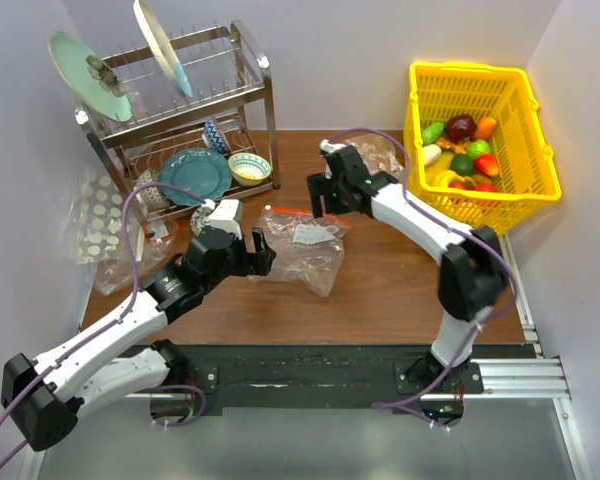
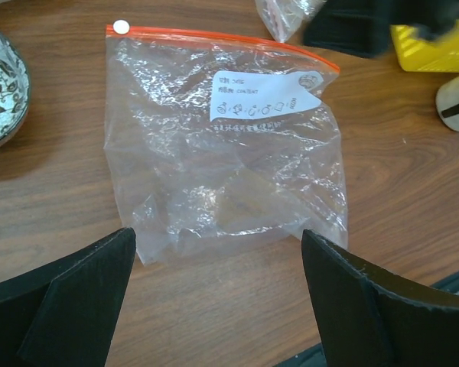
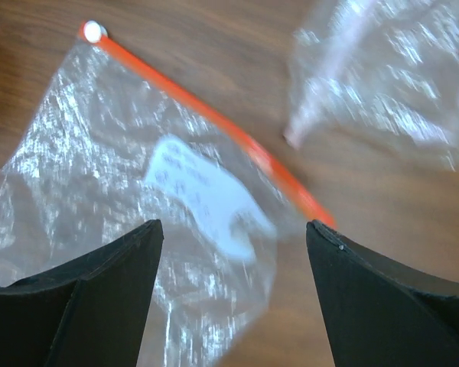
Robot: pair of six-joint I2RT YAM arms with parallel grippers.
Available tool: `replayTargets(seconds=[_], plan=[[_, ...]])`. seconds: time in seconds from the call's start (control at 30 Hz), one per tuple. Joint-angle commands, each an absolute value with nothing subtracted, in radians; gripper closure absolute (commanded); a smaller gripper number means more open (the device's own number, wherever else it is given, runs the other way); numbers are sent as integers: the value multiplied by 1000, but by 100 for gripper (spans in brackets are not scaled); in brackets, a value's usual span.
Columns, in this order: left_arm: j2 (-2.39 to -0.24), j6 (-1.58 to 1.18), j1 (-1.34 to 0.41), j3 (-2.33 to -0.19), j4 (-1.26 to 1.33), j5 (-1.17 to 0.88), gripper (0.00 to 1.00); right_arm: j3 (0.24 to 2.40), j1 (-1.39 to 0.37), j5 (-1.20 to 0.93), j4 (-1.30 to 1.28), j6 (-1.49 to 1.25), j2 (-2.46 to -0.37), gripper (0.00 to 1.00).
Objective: Place the food in the zip-top bag and seal the zipper
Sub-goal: Move the zipper food storage bag to the center of the board, then pick up the zipper food storage bag at the center of the board.
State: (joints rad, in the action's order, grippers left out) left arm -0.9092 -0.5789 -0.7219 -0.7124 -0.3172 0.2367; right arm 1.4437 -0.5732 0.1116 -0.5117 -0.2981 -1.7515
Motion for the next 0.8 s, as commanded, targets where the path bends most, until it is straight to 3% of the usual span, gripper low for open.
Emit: replayTargets(seconds=[0.0, 0.27, 0.4, 0.43, 0.47, 0.53, 0.6, 0.77], plan=[[-853, -569, -719, -696, -327, 180, 7, 1635, -563, -17, -609, -115, -1937, 20], [-824, -614, -718, -620, -304, 94, 8, 1789, -549, -64, -643, -49, -2140, 27], [-833, -615, -719, -598, -288, 92, 8, 1775, -549, -74, -637, -38, -2145, 39], [-841, -614, -718, -595, -287, 92, 8, 1761, -548, -72, -632, -34, -2132, 48], [-844, -612, -718, -595, -285, 91, 8, 1758, -549, -69, -634, -32, -2129, 71], [-853, -611, -718, -600, -279, 87, 8, 1747, -549, -63, -640, -37, -2100, 87], [-859, -607, -718, -610, -287, 94, 8, 1732, -548, -61, -638, -44, -2062, 93], [-874, -571, -718, -699, -339, 129, 8, 1622, -558, -69, -614, -89, -1870, 96]])
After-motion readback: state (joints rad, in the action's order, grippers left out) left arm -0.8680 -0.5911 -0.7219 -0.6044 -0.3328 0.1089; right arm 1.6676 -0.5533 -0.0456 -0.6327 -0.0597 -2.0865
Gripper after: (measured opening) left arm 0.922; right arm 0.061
